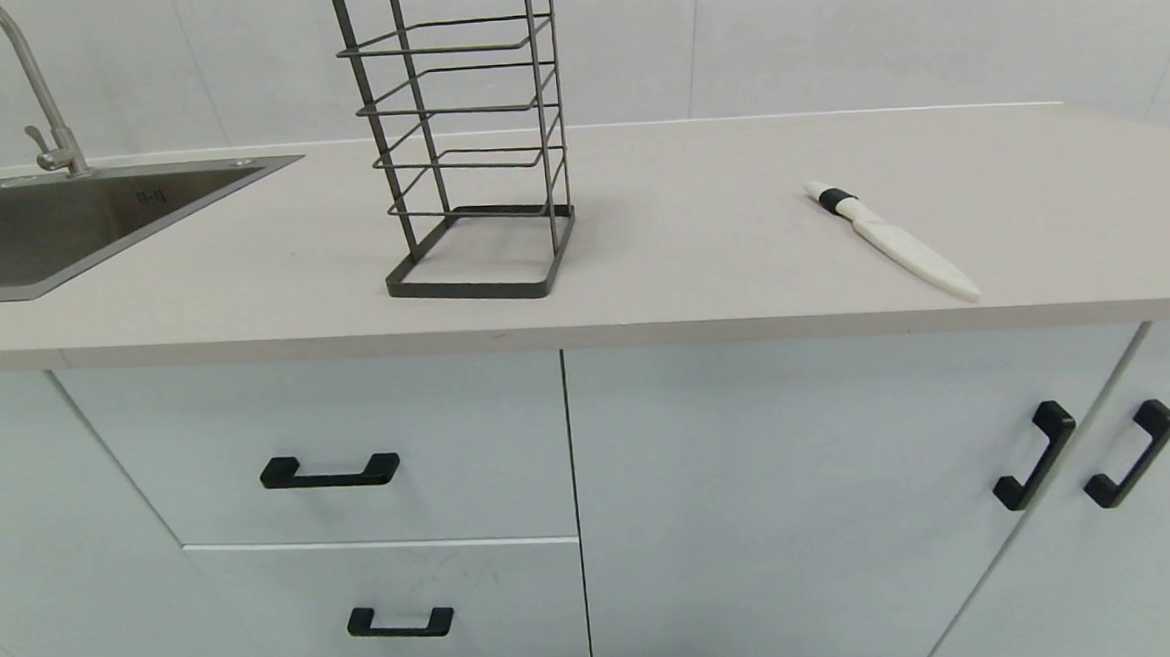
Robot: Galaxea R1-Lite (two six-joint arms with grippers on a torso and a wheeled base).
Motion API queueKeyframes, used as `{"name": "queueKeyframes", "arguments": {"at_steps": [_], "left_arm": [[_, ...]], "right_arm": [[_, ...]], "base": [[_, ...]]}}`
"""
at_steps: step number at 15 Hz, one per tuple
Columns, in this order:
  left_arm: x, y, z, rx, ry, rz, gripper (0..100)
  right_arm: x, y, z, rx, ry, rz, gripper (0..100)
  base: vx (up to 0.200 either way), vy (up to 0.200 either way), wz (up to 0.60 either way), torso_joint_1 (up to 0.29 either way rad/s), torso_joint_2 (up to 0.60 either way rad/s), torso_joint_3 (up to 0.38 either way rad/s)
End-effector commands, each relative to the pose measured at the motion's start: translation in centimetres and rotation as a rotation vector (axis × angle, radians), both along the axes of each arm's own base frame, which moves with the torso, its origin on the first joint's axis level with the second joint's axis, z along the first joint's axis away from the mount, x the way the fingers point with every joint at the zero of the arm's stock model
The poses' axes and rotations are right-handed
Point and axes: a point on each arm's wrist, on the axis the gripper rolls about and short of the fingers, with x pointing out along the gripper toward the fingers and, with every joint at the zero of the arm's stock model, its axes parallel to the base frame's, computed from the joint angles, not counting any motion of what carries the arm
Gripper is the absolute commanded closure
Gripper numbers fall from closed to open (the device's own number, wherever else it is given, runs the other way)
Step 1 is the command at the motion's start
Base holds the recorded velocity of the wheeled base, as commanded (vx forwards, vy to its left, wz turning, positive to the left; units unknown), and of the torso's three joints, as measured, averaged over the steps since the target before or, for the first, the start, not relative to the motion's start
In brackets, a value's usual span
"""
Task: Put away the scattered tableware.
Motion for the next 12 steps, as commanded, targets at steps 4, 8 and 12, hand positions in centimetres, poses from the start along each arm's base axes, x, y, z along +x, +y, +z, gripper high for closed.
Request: {"name": "queueKeyframes", "arguments": {"at_steps": [4,8,12], "left_arm": [[0.01,0.01,0.01,0.0,0.001,0.003,0],[0.01,0.01,0.01,0.0,0.001,0.004,0],[0.01,0.01,0.01,0.0,0.001,0.004,0]], "right_arm": [[0.01,0.0,0.01,0.001,0.001,0.002,0],[0.01,0.0,0.01,0.001,0.001,0.002,0],[0.01,0.0,0.01,0.001,0.001,0.0,0]], "base": [[0.0,0.0,0.0,0.0,0.0,0.0],[0.0,0.0,0.0,0.026,-0.07,-0.05],[0.0,0.0,0.0,0.144,-0.3,-0.26]]}}
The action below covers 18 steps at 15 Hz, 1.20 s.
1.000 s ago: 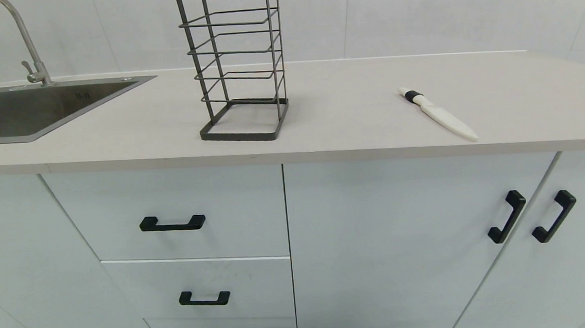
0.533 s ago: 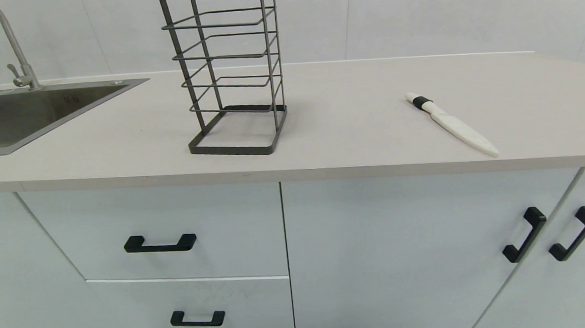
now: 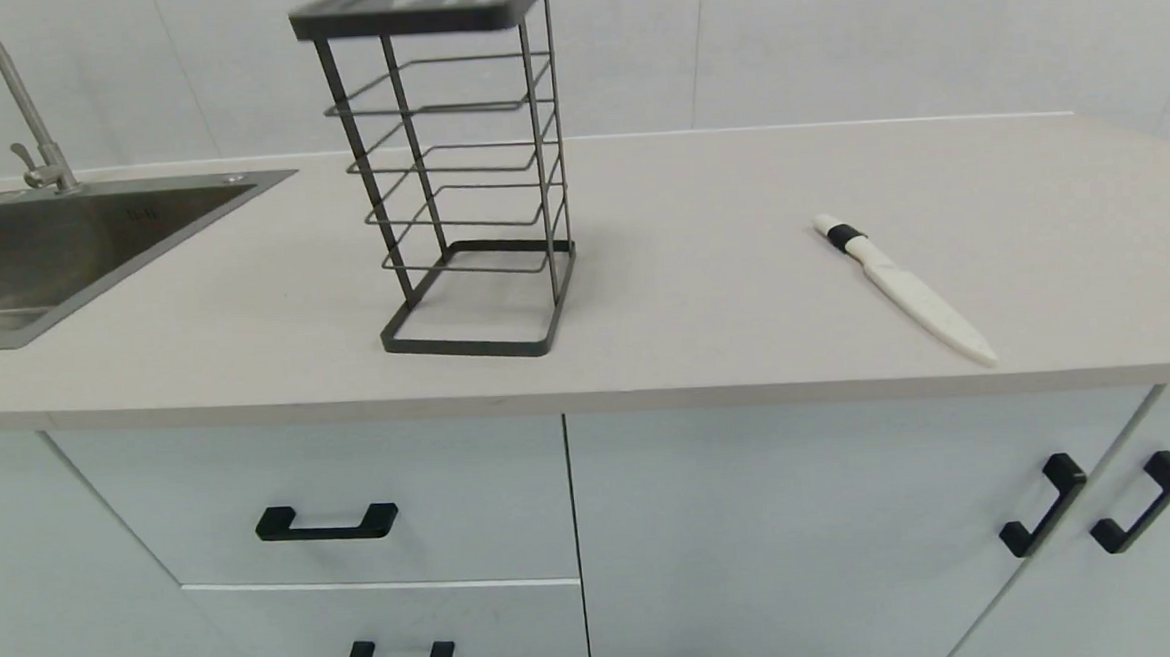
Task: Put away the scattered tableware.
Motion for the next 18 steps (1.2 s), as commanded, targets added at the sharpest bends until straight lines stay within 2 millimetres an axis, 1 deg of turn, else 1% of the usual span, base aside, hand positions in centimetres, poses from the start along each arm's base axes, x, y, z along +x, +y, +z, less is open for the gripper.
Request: {"name": "queueKeyframes", "arguments": {"at_steps": [1,3,7,18], "left_arm": [[0.01,0.0,0.01,0.0,0.001,0.0,0],[0.01,0.0,0.01,0.0,0.001,0.0,0],[0.01,0.0,0.01,0.0,0.001,0.0,0],[0.01,0.0,0.01,0.0,0.001,0.0,0]], "right_arm": [[0.0,0.0,0.03,0.0,-0.001,0.001,0],[0.0,0.0,0.03,0.0,-0.001,0.001,0],[0.0,0.0,0.03,0.0,-0.001,0.001,0],[0.02,0.0,-0.01,0.0,0.001,-0.001,0]], "base": [[0.0,0.0,0.0,0.056,-0.58,-0.276],[0.0,0.0,0.0,0.09,-0.52,-0.268],[0.0,0.0,0.0,0.268,-0.47,-0.271],[0.0,0.0,0.0,0.23,-0.5,-0.272]]}}
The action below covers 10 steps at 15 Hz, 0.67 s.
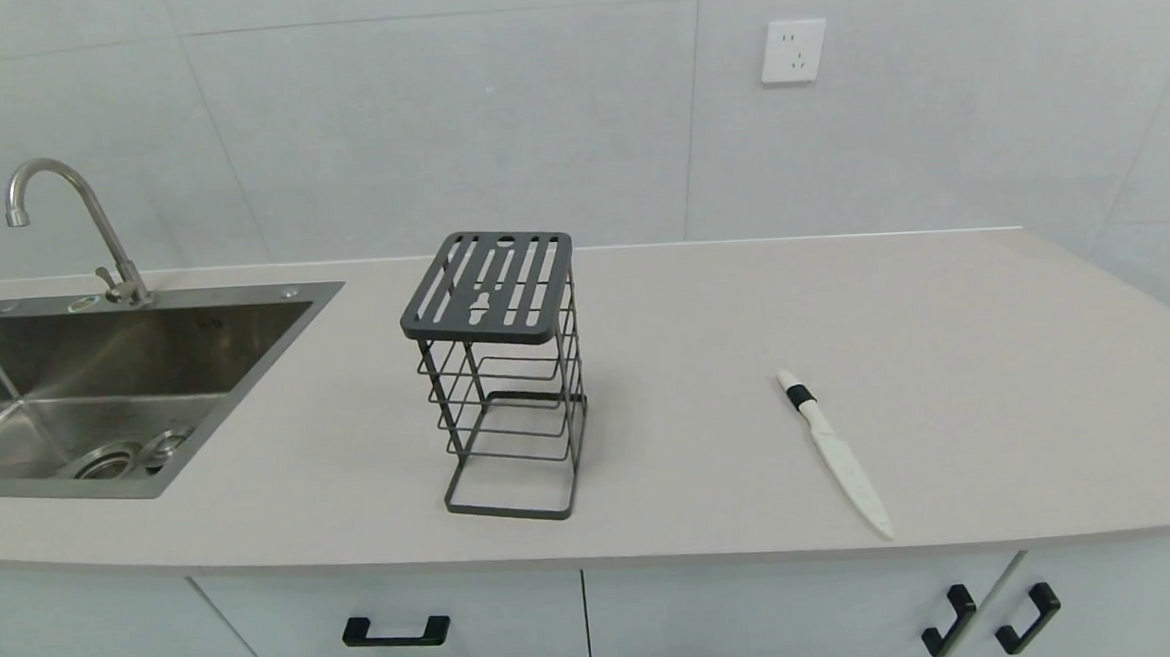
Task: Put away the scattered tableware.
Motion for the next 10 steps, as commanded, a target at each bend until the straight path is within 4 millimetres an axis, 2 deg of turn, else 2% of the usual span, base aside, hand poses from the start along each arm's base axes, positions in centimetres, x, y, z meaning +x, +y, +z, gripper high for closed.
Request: {"name": "queueKeyframes", "arguments": {"at_steps": [1,8,10], "left_arm": [[0.01,0.0,0.0,0.0,0.001,0.0,0],[0.01,0.0,0.0,0.0,0.001,0.0,0],[0.01,0.0,0.0,0.004,0.001,0.002,0]], "right_arm": [[0.0,0.0,0.02,0.0,0.0,0.0,0],[0.0,0.0,0.02,0.0,0.0,0.002,0],[0.0,0.0,0.02,0.0,0.0,0.002,0]], "base": [[0.0,0.0,0.0,0.242,-0.53,-0.281],[0.0,0.0,0.0,0.267,-0.56,-0.299],[0.0,-0.2,0.0,0.247,-0.53,-0.266]]}}
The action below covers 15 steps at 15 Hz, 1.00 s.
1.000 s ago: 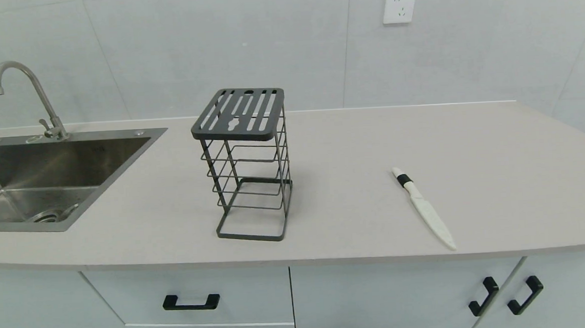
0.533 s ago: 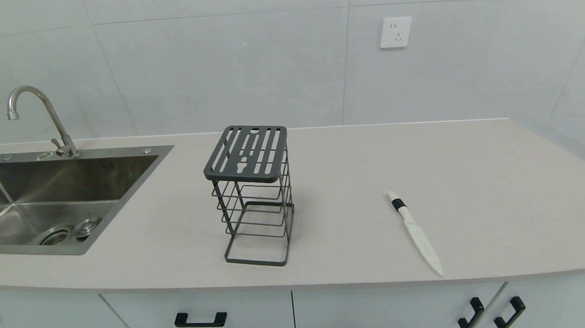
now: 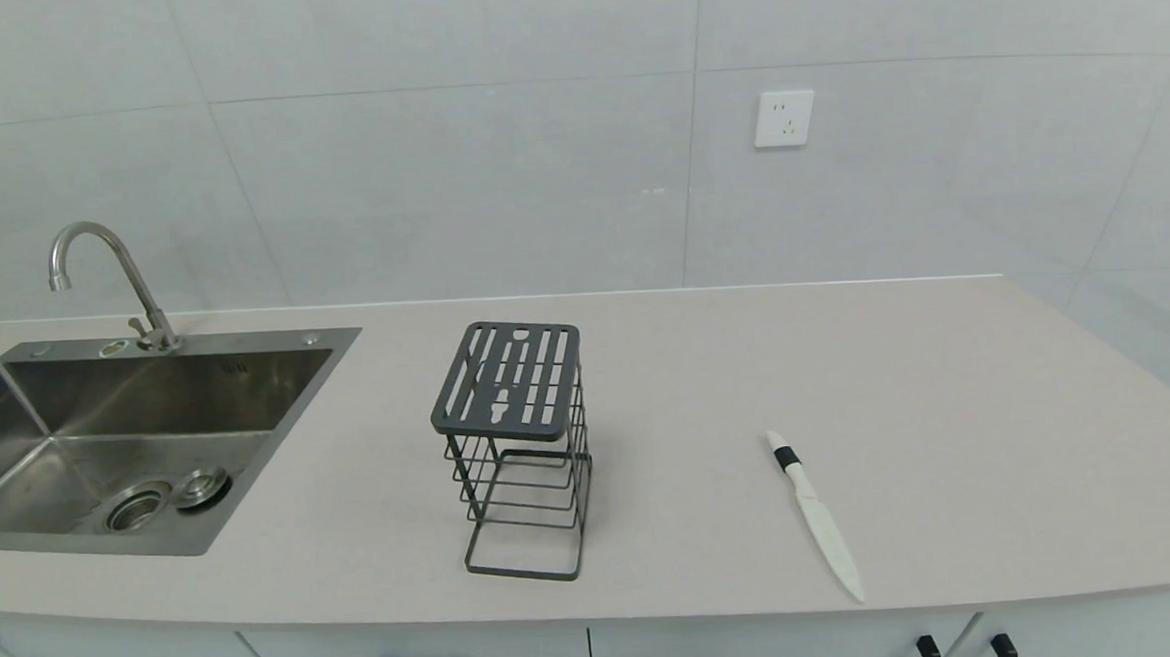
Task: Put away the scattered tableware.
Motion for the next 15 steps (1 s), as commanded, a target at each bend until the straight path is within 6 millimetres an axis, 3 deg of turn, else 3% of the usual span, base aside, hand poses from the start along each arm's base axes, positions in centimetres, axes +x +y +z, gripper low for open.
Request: {"name": "queueKeyframes", "arguments": {"at_steps": [1,7,10,15], "left_arm": [[0.01,0.0,0.0,-0.001,0.002,0.001,0],[0.01,0.0,0.0,-0.002,0.002,0.001,0],[0.01,-0.02,0.0,-0.004,0.002,-0.007,0],[0.01,-0.01,0.0,-0.004,0.002,-0.002,0]], "right_arm": [[0.01,0.0,-0.01,0.0,0.002,0.001,0],[0.02,0.0,-0.05,0.0,0.003,0.001,0],[0.02,0.0,-0.05,0.0,0.003,0.001,0],[0.01,0.0,-0.01,0.0,0.002,-0.001,0]], "base": [[0.0,-0.2,0.0,0.09,-0.21,-0.095],[0.0,0.0,0.0,0.016,-0.02,-0.015],[0.2,0.0,0.0,0.001,-0.01,0.004],[0.0,0.0,0.0,0.0,0.0,0.0]]}}
